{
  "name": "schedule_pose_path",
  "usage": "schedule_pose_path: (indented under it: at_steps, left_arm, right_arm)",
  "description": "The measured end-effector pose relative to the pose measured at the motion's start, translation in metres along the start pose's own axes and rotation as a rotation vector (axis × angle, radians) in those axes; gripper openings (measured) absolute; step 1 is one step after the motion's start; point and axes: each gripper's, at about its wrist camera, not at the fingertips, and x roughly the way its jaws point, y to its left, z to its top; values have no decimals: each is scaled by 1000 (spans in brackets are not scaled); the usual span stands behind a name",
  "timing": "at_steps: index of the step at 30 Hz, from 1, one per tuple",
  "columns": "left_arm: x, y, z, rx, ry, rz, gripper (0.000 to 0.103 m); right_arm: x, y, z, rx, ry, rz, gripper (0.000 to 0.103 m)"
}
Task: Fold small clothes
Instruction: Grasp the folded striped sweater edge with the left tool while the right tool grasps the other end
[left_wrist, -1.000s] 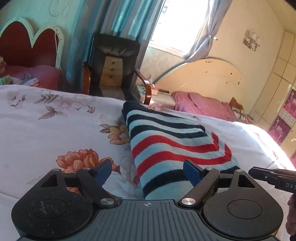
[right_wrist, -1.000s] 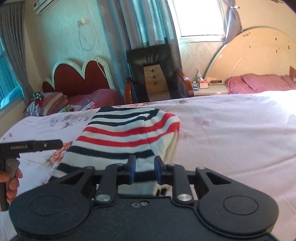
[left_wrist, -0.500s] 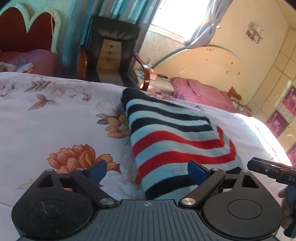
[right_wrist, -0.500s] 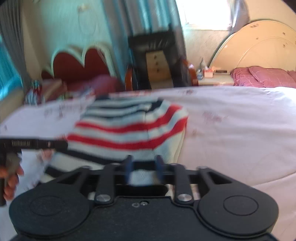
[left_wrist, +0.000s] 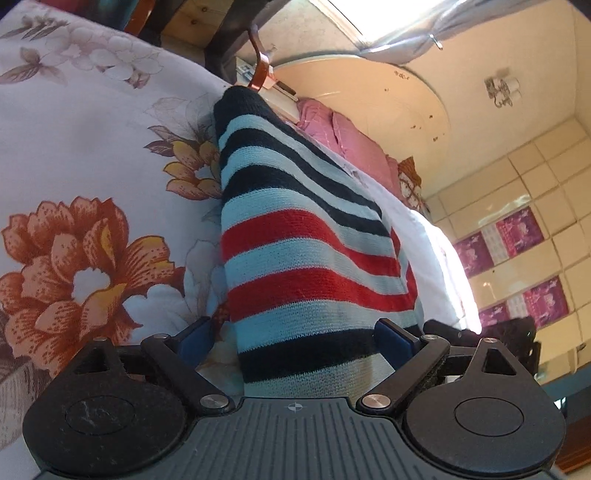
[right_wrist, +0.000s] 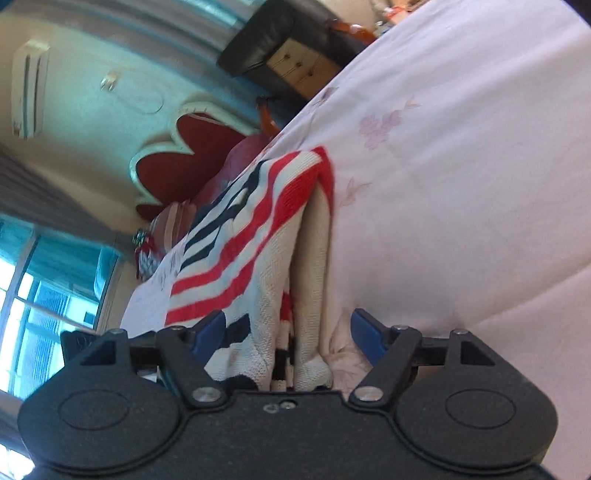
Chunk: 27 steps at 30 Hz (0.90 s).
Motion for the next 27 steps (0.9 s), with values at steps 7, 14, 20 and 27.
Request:
schedule_pose_path:
  at_steps: [7,14,20,27]
  left_arm:
    - [24,-27,10,132,6,50,92]
    - [26,-43,6,251,-5,148,74]
    - [13,-48,4,268,-32,150,64]
    - [-1,-52,4,290,-43,149,59]
  right_arm:
    - [30,21,6,-62,55,29,73]
    - [37,27,1,-158,12,-20,47]
    - [35,39,-6,-205,-21,-81,36]
    - [23,59,-12,-262,-55,-96,34]
